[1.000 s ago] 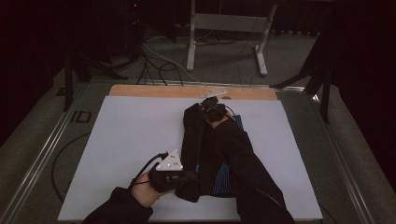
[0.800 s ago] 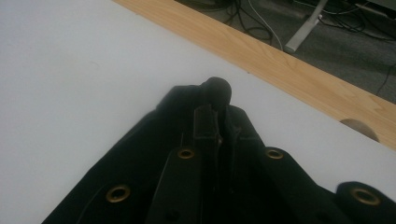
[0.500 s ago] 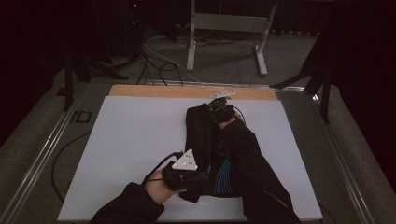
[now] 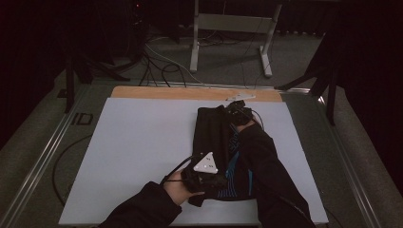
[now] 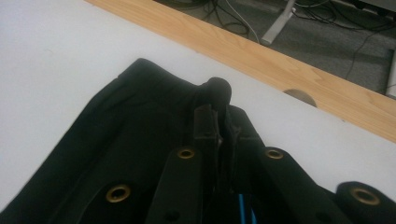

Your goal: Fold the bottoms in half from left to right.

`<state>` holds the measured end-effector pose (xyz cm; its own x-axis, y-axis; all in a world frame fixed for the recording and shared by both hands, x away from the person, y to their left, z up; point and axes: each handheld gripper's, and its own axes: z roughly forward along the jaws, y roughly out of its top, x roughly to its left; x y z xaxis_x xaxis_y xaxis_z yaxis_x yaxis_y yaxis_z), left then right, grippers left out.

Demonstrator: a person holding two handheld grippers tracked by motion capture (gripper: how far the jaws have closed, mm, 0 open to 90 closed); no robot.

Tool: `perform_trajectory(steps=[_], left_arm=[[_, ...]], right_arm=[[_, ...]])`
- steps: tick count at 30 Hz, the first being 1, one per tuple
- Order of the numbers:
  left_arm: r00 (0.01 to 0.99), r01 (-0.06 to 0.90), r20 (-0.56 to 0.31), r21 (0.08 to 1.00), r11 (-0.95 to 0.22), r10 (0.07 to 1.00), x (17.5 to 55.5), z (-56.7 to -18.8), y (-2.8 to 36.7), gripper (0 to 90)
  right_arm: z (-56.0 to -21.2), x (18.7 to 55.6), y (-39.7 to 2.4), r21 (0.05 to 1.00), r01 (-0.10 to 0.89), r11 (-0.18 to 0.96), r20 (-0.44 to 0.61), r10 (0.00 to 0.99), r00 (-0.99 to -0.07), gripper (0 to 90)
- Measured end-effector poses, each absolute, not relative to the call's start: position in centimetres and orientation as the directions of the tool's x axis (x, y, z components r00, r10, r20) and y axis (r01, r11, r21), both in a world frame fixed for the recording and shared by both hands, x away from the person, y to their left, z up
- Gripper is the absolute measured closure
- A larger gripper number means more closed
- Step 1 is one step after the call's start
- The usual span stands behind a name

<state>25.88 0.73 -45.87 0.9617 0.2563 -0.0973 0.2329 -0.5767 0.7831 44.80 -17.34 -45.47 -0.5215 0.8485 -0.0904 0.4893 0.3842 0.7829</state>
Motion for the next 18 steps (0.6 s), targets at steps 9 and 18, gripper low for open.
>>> perform_trajectory(steps=[9,18], left_arm=[[0.969,0.218,-0.102,0.786,-0.579,0.226,26.2,-46.1,-1.8,86.7],[0.974,0.202,-0.098,0.785,-0.586,0.205,26.6,-47.1,-4.6,86.7]], right_arm=[[-45.8,44.7,-19.7,0.782,0.504,0.367,-0.09,0.866,-0.492,84.3],[-46.9,44.8,-22.1,0.778,0.515,0.359,-0.093,0.877,-0.472,84.3]])
